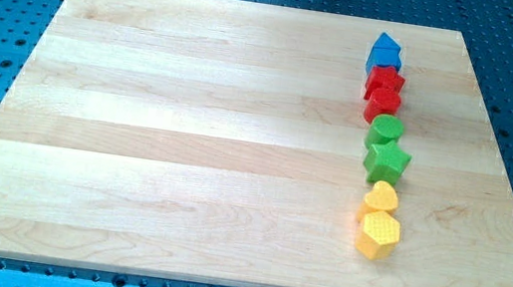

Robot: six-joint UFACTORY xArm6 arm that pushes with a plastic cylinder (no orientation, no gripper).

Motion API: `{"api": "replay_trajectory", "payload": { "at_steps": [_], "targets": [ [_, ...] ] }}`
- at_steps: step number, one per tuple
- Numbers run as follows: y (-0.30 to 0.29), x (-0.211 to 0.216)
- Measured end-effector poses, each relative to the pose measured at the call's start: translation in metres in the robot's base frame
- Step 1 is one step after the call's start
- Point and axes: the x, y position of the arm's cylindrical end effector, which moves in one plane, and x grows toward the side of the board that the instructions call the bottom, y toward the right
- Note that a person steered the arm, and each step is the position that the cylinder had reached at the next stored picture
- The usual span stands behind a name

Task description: Adjust the yellow heart above the yellow hexagon

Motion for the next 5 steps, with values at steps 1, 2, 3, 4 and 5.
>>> {"api": "replay_trajectory", "payload": {
  "at_steps": [1, 2, 3, 4, 5],
  "targets": [
    [0.000, -0.007],
    [0.000, -0.012],
    [0.000, -0.016],
    [0.000, -0.021],
    [-0.001, -0.023]
  ]
}}
